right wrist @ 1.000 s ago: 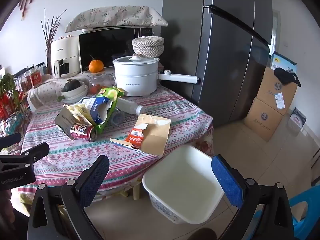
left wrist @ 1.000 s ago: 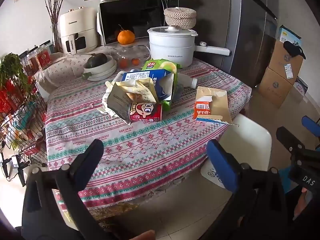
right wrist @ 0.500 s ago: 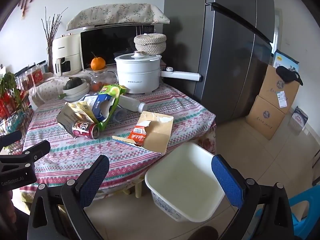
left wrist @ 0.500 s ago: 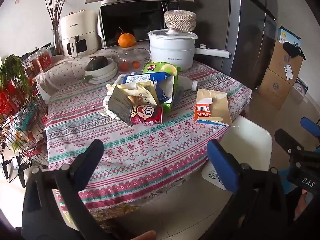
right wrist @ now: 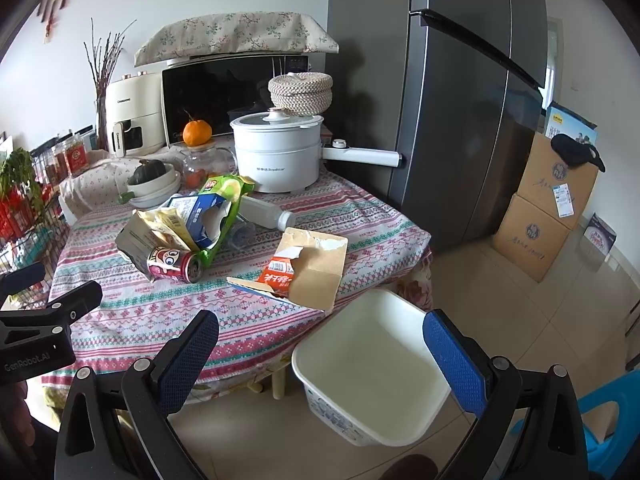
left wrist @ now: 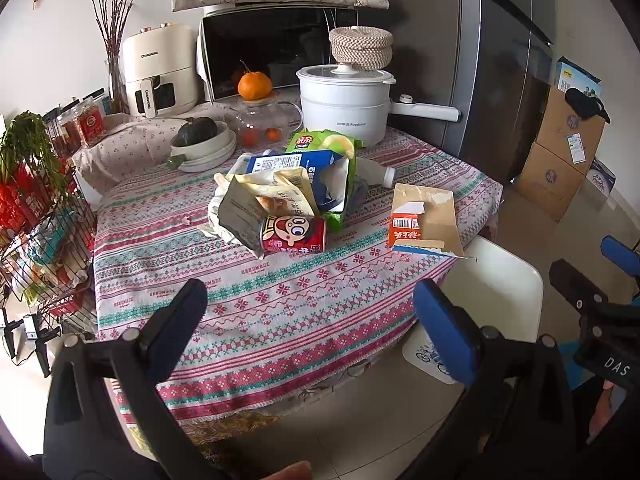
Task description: Collect trash
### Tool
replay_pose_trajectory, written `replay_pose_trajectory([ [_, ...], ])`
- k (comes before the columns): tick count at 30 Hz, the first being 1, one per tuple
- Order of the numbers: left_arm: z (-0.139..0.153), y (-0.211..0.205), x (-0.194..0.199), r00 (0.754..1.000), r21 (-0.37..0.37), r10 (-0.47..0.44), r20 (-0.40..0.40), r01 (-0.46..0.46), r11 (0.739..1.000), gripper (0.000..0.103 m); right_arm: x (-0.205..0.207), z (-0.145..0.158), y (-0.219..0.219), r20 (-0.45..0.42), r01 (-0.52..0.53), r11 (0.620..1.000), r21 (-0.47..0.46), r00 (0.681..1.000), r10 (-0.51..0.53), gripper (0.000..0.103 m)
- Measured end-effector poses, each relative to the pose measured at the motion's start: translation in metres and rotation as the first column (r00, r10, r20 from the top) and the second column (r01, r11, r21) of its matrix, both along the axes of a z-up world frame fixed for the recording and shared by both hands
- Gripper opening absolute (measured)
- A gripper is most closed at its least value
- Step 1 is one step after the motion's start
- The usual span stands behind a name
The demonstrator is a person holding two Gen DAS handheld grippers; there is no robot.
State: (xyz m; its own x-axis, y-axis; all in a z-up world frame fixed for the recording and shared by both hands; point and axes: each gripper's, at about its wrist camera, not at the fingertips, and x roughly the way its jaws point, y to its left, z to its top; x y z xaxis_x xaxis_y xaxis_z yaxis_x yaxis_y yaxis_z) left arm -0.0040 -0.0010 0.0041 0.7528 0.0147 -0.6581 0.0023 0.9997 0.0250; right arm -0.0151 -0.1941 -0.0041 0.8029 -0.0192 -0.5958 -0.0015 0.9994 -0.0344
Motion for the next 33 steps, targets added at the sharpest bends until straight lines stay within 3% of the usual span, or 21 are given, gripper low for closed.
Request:
replay_pose_trajectory([
  [33,0.0040,0.0027,-0.0046,0.999,-0.018,0.008,0.041,-0.008,1.000,0.102,-0.0037,0.0059,-0.0054,0.019,0.015,1.000,0.017,1.000,-0.015,0.103],
])
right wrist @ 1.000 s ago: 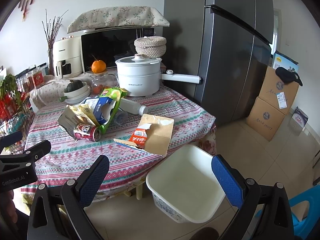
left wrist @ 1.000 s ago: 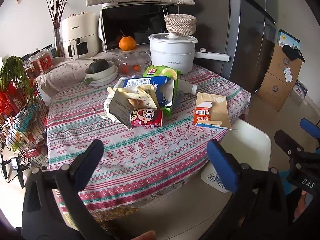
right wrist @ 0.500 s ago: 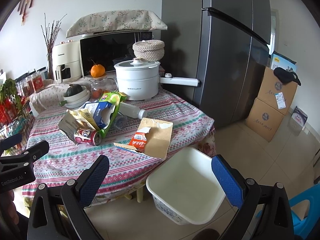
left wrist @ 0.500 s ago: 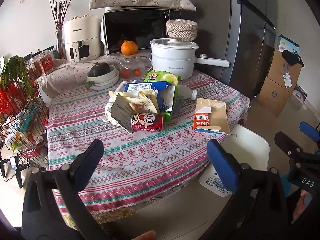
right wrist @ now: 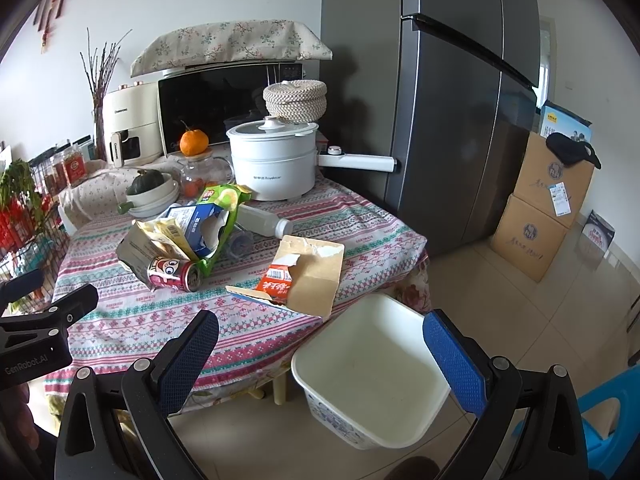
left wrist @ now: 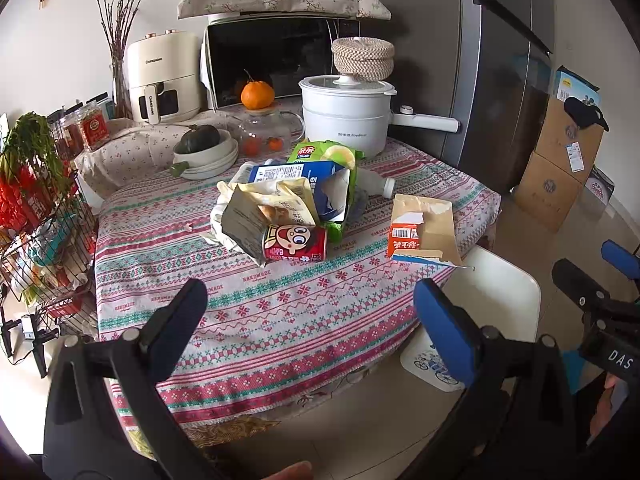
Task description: Collect trash
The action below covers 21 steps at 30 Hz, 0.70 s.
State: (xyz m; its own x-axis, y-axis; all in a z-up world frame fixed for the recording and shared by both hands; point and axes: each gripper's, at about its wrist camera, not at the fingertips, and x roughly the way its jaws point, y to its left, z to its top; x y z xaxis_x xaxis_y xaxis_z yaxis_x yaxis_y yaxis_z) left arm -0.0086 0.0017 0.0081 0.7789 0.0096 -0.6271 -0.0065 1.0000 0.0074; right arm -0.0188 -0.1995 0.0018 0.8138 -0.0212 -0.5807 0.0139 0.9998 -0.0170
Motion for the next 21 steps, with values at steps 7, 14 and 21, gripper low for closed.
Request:
replay_pose_trajectory([
  [7,-0.0020,0.0019,-0.0007,1.000,0.007,0.003,-0.003,-0.003,1.000,0.102,-0.0001,0.0002,-0.0002,-0.002,0.000,1.000,-0.001,1.000,0.000,0.103],
  [14,-0.0018,0.0031,-0.0005,1.000,0.008,0.002,-0.001,-0.002,1.000,0.102,-0.0005,-0.0003,0.0014,-0.009,0.000,1.000,-0.002,1.000,0.000,0.103],
  [21,-0.0014,0.0052,0.0002,1.000,0.003,0.004,-0.007,-0.004,1.000,0.102,-0.0002,-0.0005,0.0017,-0.011,-0.003,1.000,-0.001,1.000,0.003,0.103],
])
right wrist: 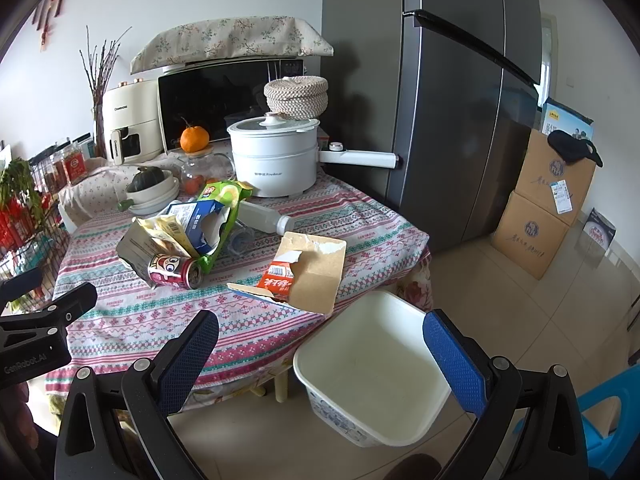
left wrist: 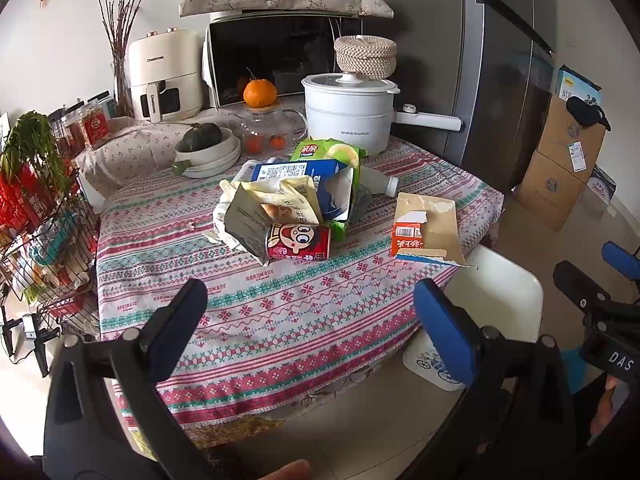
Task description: Collect trash
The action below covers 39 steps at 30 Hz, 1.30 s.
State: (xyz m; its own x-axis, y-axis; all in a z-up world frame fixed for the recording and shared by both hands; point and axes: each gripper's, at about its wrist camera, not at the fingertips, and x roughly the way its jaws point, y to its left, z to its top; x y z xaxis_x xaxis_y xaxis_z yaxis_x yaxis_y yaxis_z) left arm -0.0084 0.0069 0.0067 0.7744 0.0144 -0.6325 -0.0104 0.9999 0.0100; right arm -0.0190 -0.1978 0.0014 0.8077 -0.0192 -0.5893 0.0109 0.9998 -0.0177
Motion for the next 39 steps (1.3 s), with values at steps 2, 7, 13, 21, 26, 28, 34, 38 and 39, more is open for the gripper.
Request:
replay_pose_trajectory([
  [2,0.001,0.000,0.002,1.000,0.002,0.003,0.002,-0.003,1.000,0.102,0.001,0.000,0.001,0.000,-0.001,1.000,-0.002,1.000,0.001,0.103],
  [7,0.002,0.001,0.004,1.000,0.005,0.007,0.002,-0.007,1.000,0.102,0.002,0.004,0.002,0.004,0.005,1.000,-0.001,1.000,-0.005,0.103],
  [13,0.001,0.002,0.010,1.000,0.015,0.016,-0.006,-0.016,1.000,0.102,0.005,0.009,0.003,0.004,-0.001,1.000,-0.007,1.000,0.001,0.103],
  [21,0.005,0.014,0.045,0.996,0.041,-0.024,-0.084,0.027,0.999,0.102,0.036,0.026,0.002,-0.090,-0.095,0.995,0.003,0.991,0.095,0.103],
  [26,-0.008,0.034,0.088,0.964,-0.121,-0.105,-0.242,0.078,0.990,0.102,0.080,0.018,-0.004,-0.254,-0.183,0.981,0.069,0.948,0.194,0.103],
  [28,-0.016,0.042,0.104,0.957,-0.147,-0.101,-0.272,0.062,0.987,0.102,0.100,0.011,-0.010,-0.298,-0.184,0.977,0.108,0.931,0.209,0.103],
  [34,-0.034,0.055,0.134,0.962,-0.240,-0.078,-0.260,0.014,0.971,0.093,0.142,-0.021,-0.028,-0.337,-0.136,0.975,0.175,0.922,0.189,0.103],
  [38,-0.034,0.056,0.161,0.962,-0.320,-0.069,-0.263,-0.019,0.947,0.085,0.162,-0.037,-0.031,-0.403,-0.133,0.970,0.205,0.891,0.208,0.102],
  [39,-0.034,0.055,0.168,0.964,-0.324,-0.060,-0.260,-0.028,0.946,0.085,0.166,-0.036,-0.031,-0.402,-0.128,0.971,0.203,0.893,0.202,0.102],
])
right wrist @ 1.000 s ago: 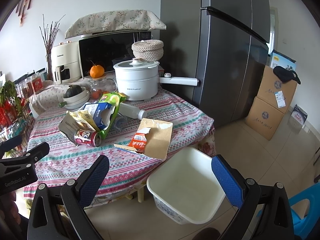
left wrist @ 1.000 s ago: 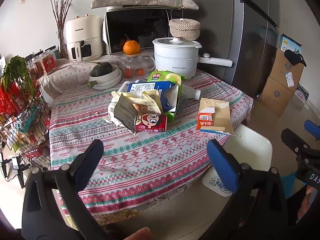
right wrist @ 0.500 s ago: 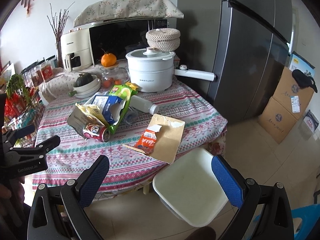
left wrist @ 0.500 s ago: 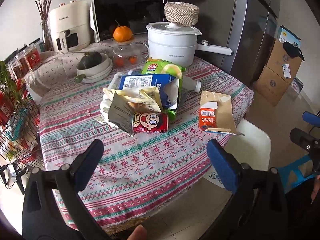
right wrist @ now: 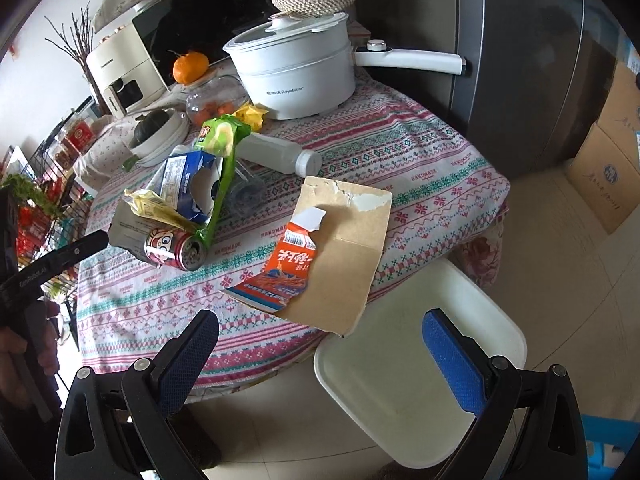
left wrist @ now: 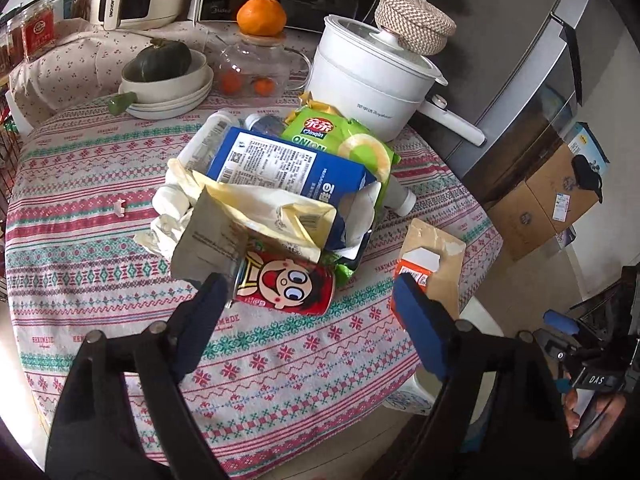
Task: Collect trash
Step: 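Grasp the brown paper bag with the right tool while the left tool grasps the beige paper wrapper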
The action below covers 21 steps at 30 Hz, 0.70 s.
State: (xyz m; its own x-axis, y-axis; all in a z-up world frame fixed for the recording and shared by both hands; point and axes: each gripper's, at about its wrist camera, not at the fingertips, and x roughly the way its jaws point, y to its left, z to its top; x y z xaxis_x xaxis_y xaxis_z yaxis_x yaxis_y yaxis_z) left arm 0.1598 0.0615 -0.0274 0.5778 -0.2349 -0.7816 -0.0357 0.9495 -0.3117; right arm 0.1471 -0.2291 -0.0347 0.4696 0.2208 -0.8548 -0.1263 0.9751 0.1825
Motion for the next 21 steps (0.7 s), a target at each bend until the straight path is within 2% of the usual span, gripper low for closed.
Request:
replay_pose_trajectory([
  [4,-0.012,0.000,0.026,0.998,-0.007,0.051,-0.037,-0.051,0.999,0.076,0.013,0.004,0.000,0.025,0.019,1.000,-0.013,1.000,-0.019,0.102],
  [9,-0.028,0.002,0.043,0.987,0.040,0.144,-0.073,-0.142,0.989,0.060,0.024,-0.002,-0.003,0.008,0.038,0.999,-0.007,0.999,-0.037,0.102],
  [11,-0.035,0.001,0.044,0.981,0.071,0.174,-0.085,-0.169,0.983,0.046,0.027,-0.006,-0.004,0.002,0.040,0.999,-0.004,0.999,-0.040,0.102],
  [12,-0.037,0.001,0.045,0.979,0.076,0.183,-0.089,-0.176,0.981,0.043,0.028,-0.008,-0.005,-0.002,0.042,0.999,-0.004,0.999,-0.042,0.102],
  [14,-0.042,0.001,0.045,0.976,0.072,0.197,-0.097,-0.190,0.979,0.024,0.031,-0.013,-0.008,-0.019,0.049,0.999,0.006,0.999,-0.049,0.102],
  [18,-0.043,0.005,0.043,0.973,0.066,0.212,-0.091,-0.207,0.976,0.011,0.039,-0.028,-0.019,-0.083,0.082,0.994,0.067,0.994,-0.077,0.100],
  [21,-0.033,0.004,0.039,0.978,0.044,0.195,-0.068,-0.192,0.980,0.009,0.044,-0.041,-0.028,-0.142,0.118,0.986,0.119,0.985,-0.101,0.096],
])
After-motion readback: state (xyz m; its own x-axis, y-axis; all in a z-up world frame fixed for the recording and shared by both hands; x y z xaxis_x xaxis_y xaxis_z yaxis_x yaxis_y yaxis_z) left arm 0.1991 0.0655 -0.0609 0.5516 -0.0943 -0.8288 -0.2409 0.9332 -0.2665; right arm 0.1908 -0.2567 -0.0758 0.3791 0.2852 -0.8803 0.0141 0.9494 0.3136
